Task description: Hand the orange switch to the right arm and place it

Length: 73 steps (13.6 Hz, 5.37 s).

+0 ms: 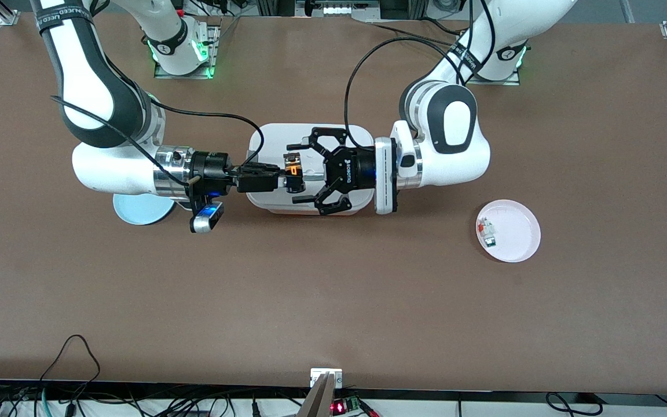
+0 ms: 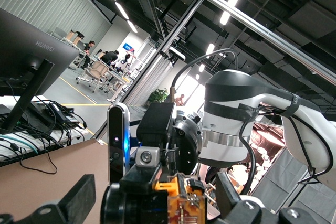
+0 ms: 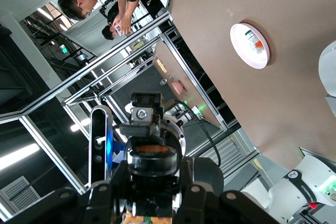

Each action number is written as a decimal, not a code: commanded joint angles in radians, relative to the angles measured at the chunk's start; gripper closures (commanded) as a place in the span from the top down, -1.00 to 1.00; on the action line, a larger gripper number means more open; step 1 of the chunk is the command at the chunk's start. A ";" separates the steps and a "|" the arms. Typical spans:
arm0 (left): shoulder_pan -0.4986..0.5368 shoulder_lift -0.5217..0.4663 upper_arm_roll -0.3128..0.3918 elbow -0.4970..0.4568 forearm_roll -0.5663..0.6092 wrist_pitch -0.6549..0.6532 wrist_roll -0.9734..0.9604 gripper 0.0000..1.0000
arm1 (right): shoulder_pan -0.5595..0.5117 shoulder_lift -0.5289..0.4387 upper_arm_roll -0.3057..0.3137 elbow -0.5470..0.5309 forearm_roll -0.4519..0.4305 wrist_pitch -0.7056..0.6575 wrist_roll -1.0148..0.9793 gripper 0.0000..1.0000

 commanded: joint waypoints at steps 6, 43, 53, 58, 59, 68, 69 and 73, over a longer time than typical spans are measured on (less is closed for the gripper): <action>0.159 -0.005 0.004 0.005 0.270 -0.219 -0.245 1.00 | -0.067 -0.025 -0.006 0.025 -0.362 -0.092 -0.066 -0.86; 0.187 -0.519 0.399 -0.053 1.937 -0.729 -1.666 1.00 | -0.406 -0.069 -0.004 -0.538 -1.484 0.481 -1.717 1.00; 0.189 -0.487 0.399 -0.046 1.934 -0.757 -1.686 1.00 | -0.383 -0.293 -0.004 -0.271 -1.492 0.021 -0.955 1.00; 0.180 -0.461 0.399 -0.046 1.932 -0.748 -1.688 1.00 | -0.304 -0.413 -0.004 -0.221 -1.502 -0.115 -0.620 1.00; 0.180 -0.456 0.399 -0.046 1.932 -0.748 -1.688 1.00 | -0.299 -0.414 -0.004 -0.173 -1.521 -0.166 -0.583 1.00; 0.177 -0.456 0.398 -0.044 1.935 -0.748 -1.688 1.00 | -0.290 -0.420 -0.009 0.039 -1.581 -0.372 -0.050 1.00; 0.177 -0.456 0.398 -0.044 1.935 -0.748 -1.688 1.00 | -0.288 -0.424 -0.009 0.039 -1.582 -0.373 0.002 1.00; 0.177 -0.456 0.398 -0.042 1.934 -0.748 -1.688 1.00 | -0.287 -0.413 -0.007 0.066 -1.591 -0.369 0.012 1.00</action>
